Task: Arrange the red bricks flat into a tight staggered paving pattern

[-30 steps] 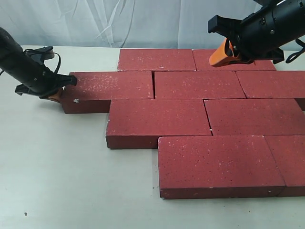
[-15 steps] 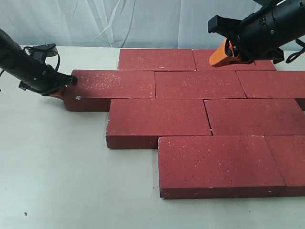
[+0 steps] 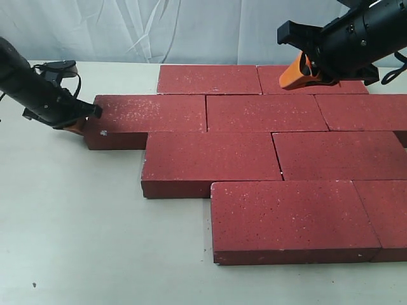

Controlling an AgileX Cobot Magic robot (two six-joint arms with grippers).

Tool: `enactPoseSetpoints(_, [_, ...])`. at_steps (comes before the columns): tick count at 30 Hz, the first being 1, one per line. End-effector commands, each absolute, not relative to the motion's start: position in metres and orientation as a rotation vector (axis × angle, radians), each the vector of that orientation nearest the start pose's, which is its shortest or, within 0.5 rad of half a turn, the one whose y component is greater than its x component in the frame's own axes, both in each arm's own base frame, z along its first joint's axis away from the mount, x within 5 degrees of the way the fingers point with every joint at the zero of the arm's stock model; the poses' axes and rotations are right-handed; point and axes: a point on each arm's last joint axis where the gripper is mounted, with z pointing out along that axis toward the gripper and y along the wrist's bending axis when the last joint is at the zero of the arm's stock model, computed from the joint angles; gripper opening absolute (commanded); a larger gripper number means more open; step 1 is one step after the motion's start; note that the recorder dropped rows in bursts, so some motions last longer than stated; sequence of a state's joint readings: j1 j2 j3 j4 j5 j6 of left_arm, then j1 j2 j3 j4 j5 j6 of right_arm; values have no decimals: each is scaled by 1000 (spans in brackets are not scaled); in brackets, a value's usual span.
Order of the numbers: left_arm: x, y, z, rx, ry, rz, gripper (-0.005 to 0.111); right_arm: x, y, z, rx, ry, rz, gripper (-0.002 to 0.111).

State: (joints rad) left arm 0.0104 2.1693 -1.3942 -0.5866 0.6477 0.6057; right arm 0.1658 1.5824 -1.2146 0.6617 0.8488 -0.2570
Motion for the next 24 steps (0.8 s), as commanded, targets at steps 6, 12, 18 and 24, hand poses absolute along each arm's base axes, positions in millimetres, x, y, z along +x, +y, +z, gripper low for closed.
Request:
enactPoseSetpoints(6, [427,-27,110,228,2757,-437,0,319,95,288,-115,2590,763,-1])
enactPoseSetpoints(12, [428,-19,121,185,2746,-332,0,319,95,288,-115,2590,763,-1])
enactPoseSetpoints(18, [428,-14,147,141,2692,-305,0,319,95,288,-116,2592,764,-1])
enactPoseSetpoints(24, [425,-14,167,115,2668,-310,0,319,95,288,-117,2594,765,-1])
